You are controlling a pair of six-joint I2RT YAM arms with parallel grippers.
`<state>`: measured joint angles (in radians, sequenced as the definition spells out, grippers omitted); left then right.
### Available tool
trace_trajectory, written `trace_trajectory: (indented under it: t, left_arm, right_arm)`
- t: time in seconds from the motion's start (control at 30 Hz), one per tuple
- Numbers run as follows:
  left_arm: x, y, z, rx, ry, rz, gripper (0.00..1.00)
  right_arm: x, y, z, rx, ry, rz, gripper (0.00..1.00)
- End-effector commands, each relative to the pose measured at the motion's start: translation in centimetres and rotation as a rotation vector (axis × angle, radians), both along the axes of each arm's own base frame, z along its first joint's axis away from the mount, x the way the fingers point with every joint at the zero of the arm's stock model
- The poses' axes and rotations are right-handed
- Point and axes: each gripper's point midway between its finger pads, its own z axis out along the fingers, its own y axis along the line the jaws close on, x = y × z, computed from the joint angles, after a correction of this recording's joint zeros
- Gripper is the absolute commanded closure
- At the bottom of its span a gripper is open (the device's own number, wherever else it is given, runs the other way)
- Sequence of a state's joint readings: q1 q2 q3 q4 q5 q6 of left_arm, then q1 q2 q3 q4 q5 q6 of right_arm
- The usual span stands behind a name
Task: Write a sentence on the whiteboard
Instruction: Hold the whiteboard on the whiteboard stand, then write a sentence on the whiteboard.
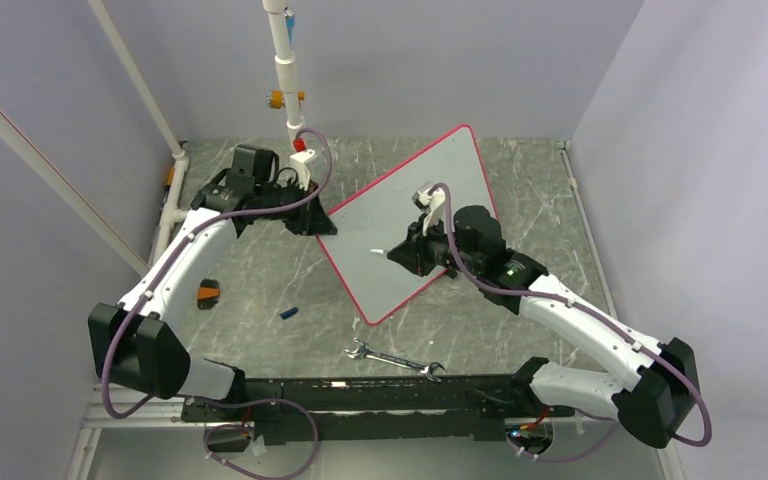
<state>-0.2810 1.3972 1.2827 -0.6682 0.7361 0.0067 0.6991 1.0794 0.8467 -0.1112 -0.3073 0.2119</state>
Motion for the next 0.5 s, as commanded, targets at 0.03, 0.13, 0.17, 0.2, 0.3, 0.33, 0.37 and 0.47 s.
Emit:
trace_trajectory:
  t: [0.03,0.13,0.17,0.2,0.3,0.33,0.37,0.47]
  left_arm:
    - [3.2,4.0,-2.6,0.245,-0.127,0.170,1.00]
    - [3.1,3.9,-2.5,0.237,-0.115,0.180,1.00]
    - [3.0,3.8,-2.5,0.239,-0.109,0.182,1.00]
    - [3.0,3.8,-2.6,0.240,-0.108,0.182,1.00]
    - [2.9,3.6,-2.5,0.246,-0.105,0.188,1.00]
    - [2.8,3.6,-2.6,0.249,-0.105,0.190,1.00]
    - [2.8,3.6,-2.6,0.253,-0.106,0.192,1.00]
    - [2.6,3.5,-2.6,0.261,-0.105,0.193,1.00]
  right_arm:
    - [0.9,2.3,4.9,0.039,-0.178,0.009,1.00]
    - [0.7,3.2,5.2,0.029,-0.193,0.000,1.00]
    - [0.6,3.6,5.3,0.025,-0.198,-0.003,1.00]
    - [0.6,3.7,5.3,0.019,-0.204,-0.019,1.00]
    - [0.9,4.1,5.2,0.000,-0.211,-0.080,1.00]
    - [0.8,4.3,5.2,-0.003,-0.211,-0.088,1.00]
    - [0.7,4.4,5.1,-0.009,-0.213,-0.098,1.00]
    - [0.6,5.0,4.7,-0.024,-0.216,-0.122,1.00]
